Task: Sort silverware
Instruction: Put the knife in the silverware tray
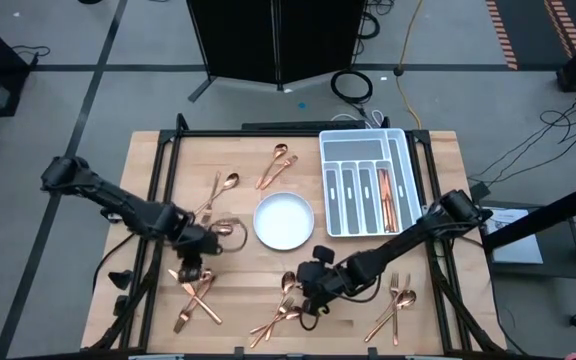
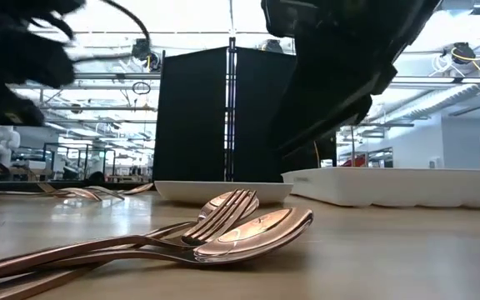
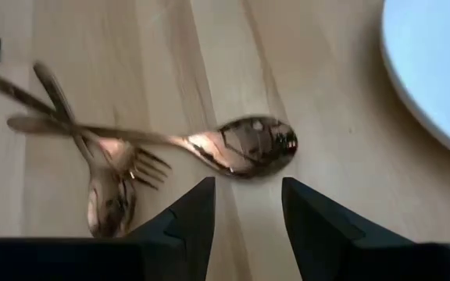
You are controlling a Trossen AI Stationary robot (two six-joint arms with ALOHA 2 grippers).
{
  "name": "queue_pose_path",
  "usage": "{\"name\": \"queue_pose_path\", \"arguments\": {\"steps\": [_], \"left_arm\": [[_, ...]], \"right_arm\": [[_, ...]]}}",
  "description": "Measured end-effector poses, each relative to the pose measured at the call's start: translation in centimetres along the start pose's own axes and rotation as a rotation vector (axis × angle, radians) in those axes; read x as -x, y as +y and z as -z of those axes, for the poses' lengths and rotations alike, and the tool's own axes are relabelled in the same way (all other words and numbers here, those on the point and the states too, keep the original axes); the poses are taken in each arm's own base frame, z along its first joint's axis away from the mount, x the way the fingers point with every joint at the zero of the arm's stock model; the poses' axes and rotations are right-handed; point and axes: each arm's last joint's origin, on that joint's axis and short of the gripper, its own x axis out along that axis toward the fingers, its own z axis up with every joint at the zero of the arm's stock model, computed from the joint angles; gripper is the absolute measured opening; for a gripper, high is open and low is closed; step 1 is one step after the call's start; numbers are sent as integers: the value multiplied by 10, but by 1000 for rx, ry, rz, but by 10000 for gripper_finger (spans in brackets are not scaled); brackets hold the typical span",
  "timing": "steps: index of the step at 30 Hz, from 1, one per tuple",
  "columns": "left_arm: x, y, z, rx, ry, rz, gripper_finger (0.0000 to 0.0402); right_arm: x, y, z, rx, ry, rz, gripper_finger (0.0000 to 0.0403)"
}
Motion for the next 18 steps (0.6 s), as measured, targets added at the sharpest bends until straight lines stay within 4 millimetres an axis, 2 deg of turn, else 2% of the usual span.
{"name": "queue_pose_path", "arguments": {"steps": [4,10,14,18], "left_arm": [[-8,-24,12,-173,10,45,63],[-13,-48,18,-252,-93,79,63],[-13,-58,17,-290,-194,93,63],[-14,-67,22,-339,-222,119,63]], "right_arm": [[-1,-2,0,8,42,-25,139],[-1,-2,-2,46,19,-26,139],[-5,-7,-20,32,-93,-49,139],[-7,-11,-40,9,-191,-160,139]]}}
